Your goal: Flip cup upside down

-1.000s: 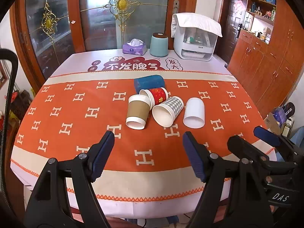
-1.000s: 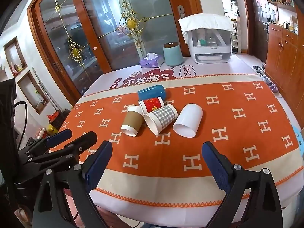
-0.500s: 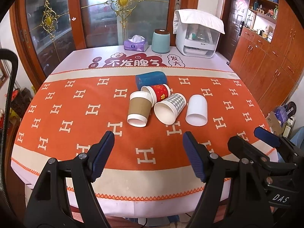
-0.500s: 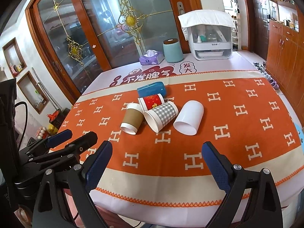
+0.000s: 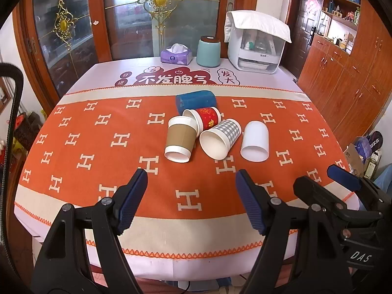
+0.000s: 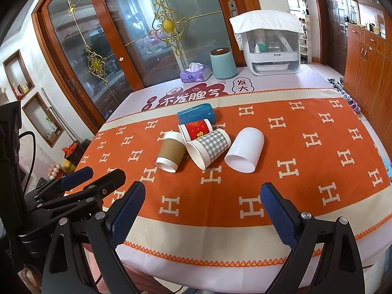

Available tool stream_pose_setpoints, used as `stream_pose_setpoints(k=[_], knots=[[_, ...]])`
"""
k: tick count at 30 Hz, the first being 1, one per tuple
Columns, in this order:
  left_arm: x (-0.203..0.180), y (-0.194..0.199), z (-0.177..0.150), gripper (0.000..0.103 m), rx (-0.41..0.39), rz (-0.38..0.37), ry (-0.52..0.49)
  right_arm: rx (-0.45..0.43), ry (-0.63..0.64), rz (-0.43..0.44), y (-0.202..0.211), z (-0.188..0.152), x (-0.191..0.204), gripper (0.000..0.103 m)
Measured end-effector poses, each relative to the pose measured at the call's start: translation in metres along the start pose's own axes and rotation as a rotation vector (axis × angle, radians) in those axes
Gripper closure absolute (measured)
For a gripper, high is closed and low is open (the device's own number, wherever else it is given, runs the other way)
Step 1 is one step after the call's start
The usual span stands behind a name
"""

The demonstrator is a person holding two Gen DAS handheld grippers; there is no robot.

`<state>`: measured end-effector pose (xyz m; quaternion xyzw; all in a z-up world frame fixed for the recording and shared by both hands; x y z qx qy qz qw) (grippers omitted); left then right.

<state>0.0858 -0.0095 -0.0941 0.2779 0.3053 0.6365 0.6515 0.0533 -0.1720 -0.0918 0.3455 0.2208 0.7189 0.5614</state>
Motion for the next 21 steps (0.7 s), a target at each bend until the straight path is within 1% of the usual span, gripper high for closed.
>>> stream_pose_setpoints(k=[21], knots=[[0.0020, -0.0020, -0.0017, 0.031, 0.009, 0.003, 0.003, 0.005, -0.003, 0.004, -0.0034, -0.0002, -0.0001, 0.007]])
Point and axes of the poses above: each gripper's, at about its wrist camera, not at the fingertips, and y roughly against the way its jaws point, x to its left, z to its top, the point moved 9 cm from there along -y, roughly the way its jaws point, and after that the axes turned 1 degree about z, right-handed, at the moved point
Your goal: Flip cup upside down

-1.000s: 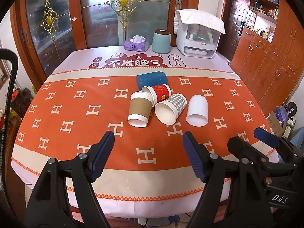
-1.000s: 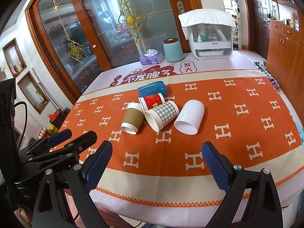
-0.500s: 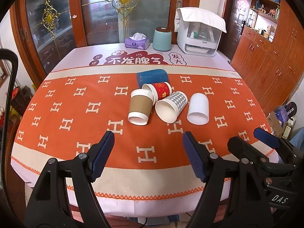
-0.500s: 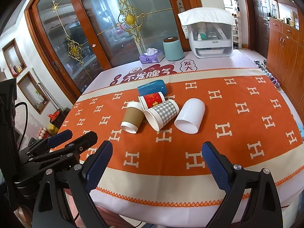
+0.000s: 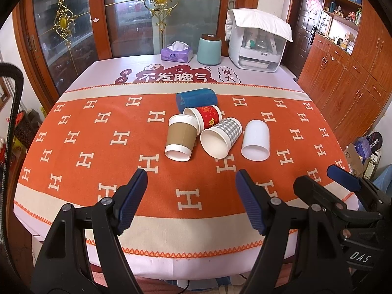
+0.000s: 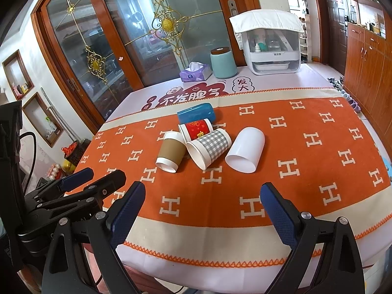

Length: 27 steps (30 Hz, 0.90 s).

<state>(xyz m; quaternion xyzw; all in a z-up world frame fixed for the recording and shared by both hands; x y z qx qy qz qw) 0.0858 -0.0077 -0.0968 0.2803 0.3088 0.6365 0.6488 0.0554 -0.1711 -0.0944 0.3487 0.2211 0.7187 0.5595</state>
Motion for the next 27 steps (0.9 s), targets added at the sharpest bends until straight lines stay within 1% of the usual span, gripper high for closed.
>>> stream_pose_setpoints(k=[13, 21, 24, 26, 27], knots=[[0.000, -0.003, 0.001, 0.031, 0.010, -0.002, -0.001, 0.003, -0.003, 0.000, -0.001, 0.000, 0.000, 0.007], [-0.006, -0.015, 0.004, 0.031, 0.041, -0.018, -0.019, 0.014, -0.011, -0.004, -0.009, 0.001, -0.002, 0.007], [-0.012, -0.028, 0.007, 0.031, 0.077, -0.043, -0.053, 0.021, -0.021, -0.012, -0.014, 0.005, -0.009, 0.007], [-0.016, -0.042, 0.008, 0.031, 0.138, -0.065, -0.075, 0.024, -0.031, -0.022, -0.017, 0.008, -0.016, 0.007], [-0.017, -0.047, 0.010, 0.031, 0.153, -0.070, -0.083, 0.026, -0.036, -0.026, -0.019, 0.010, -0.020, 0.007]])
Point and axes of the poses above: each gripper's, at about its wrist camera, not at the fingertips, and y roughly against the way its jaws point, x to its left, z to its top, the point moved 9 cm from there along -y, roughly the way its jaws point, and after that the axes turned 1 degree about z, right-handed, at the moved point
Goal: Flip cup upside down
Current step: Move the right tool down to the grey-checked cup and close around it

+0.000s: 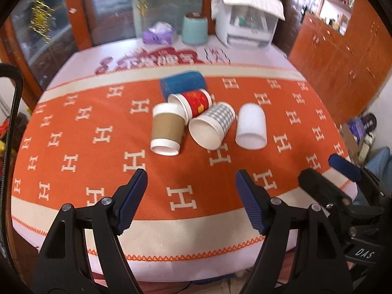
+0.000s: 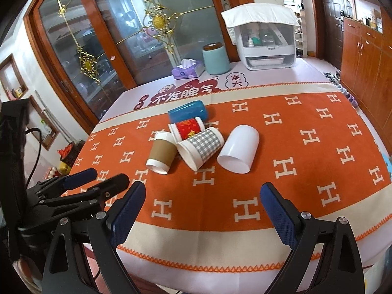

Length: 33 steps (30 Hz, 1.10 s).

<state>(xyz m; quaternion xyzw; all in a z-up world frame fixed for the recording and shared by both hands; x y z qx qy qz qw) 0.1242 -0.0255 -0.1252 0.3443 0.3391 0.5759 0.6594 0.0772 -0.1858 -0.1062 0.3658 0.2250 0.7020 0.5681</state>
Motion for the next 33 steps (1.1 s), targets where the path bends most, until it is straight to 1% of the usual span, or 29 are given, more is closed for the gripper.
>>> stream_pose_setpoints(k=[2, 4, 6, 8, 13, 18, 20, 26, 33], knots=[[-0.001, -0.009, 0.008, 0.031, 0.014, -0.001, -0.027, 0.009, -0.012, -0.007, -0.005, 0.005, -0.007, 0.007], [-0.002, -0.016, 0.017, 0.031, 0.026, 0.019, -0.079, 0.023, -0.035, -0.006, -0.011, 0.010, -0.016, 0.007], [-0.007, -0.023, 0.027, 0.031, 0.034, 0.024, -0.145, 0.043, -0.059, -0.013, -0.019, 0.016, -0.026, 0.012], [-0.011, -0.029, 0.036, 0.031, 0.048, 0.022, -0.193, 0.065, -0.085, -0.013, -0.029, 0.023, -0.037, 0.014], [-0.028, -0.056, 0.063, 0.031, 0.121, -0.052, -0.261, 0.112, -0.147, -0.011, -0.057, 0.042, -0.061, 0.014], [-0.043, -0.095, 0.087, 0.031, 0.229, -0.113, -0.279, 0.163, -0.230, 0.003, -0.090, 0.056, -0.083, 0.014], [-0.049, -0.115, 0.096, 0.031, 0.271, -0.116, -0.290, 0.180, -0.255, 0.000, -0.100, 0.058, -0.089, 0.014], [-0.059, -0.166, 0.105, 0.031, 0.354, -0.084, -0.340, 0.212, -0.297, -0.013, -0.127, 0.056, -0.109, 0.014], [-0.067, -0.197, 0.099, 0.032, 0.420, -0.074, -0.408, 0.250, -0.338, -0.029, -0.145, 0.037, -0.131, 0.014]])
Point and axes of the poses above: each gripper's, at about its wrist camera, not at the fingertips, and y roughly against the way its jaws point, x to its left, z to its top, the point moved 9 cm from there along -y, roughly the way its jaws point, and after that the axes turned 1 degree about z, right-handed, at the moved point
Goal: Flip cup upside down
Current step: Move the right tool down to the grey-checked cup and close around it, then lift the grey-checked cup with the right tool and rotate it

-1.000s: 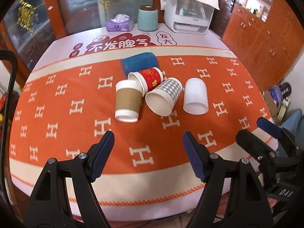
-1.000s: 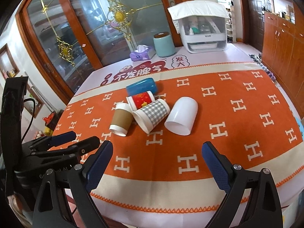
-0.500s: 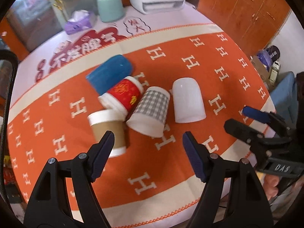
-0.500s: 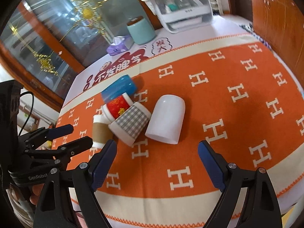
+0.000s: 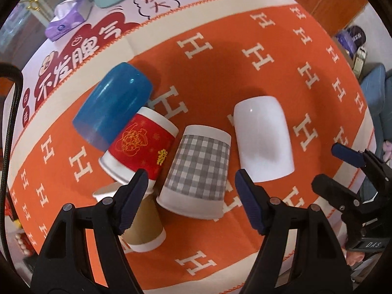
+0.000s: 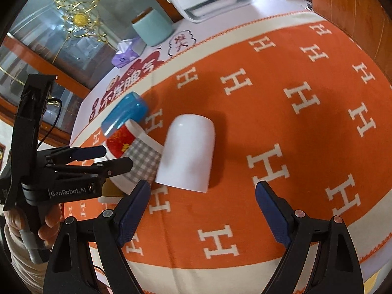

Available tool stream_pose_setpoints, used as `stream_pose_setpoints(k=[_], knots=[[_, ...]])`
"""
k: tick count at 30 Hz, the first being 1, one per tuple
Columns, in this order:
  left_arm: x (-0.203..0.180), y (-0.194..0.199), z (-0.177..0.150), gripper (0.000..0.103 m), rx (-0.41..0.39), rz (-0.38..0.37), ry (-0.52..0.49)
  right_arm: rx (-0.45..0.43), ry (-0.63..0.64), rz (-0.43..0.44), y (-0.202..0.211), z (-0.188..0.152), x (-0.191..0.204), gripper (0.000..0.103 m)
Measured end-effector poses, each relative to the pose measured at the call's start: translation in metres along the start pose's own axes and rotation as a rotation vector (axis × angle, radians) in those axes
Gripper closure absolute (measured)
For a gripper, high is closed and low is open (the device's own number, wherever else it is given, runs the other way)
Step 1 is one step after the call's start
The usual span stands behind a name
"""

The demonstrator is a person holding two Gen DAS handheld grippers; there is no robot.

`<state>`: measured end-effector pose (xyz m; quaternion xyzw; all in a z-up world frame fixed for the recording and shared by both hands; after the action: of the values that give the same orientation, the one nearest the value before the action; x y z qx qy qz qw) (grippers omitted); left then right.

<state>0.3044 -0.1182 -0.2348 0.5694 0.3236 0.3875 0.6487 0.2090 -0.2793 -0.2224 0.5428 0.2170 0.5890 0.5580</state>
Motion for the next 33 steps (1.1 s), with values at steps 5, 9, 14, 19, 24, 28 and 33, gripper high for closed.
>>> stream_pose_setpoints(k=[5, 9, 14, 19, 24, 28, 33], knots=[[-0.004, -0.018, -0.001, 0.032, 0.047, 0.008, -0.021, 0.018, -0.017, -0.008, -0.010, -0.004, -0.013, 0.014], [-0.008, -0.032, -0.003, 0.033, 0.071, 0.016, -0.034, 0.031, -0.021, -0.006, -0.016, -0.008, -0.018, 0.014], [-0.012, -0.042, -0.004, 0.040, 0.081, 0.023, -0.023, 0.047, -0.026, -0.005, -0.022, -0.015, -0.018, 0.015], [-0.006, -0.038, -0.008, 0.042, 0.075, 0.017, 0.035, 0.054, -0.034, -0.003, -0.021, -0.022, -0.020, 0.017], [-0.002, -0.021, -0.024, 0.042, 0.049, 0.019, 0.111, 0.043, -0.036, 0.002, -0.011, -0.025, -0.021, 0.017], [0.001, -0.001, -0.049, 0.042, 0.039, -0.014, 0.211, 0.033, -0.033, 0.014, -0.001, -0.030, -0.017, 0.017], [-0.008, 0.020, -0.094, 0.042, 0.029, -0.069, 0.329, 0.040, -0.023, 0.043, 0.008, -0.049, -0.011, 0.017]])
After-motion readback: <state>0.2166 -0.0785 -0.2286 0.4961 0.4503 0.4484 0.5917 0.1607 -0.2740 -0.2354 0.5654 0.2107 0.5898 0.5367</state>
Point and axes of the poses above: each gripper's, at about its wrist camera, not at the fingertips, and y roughly against the way its jaws point, x to its left, z to its top, the point moved 9 cm from there along -y, roughly the way its jaws point, and after that the axes turned 1 degree about z, right-handed, at the moved point
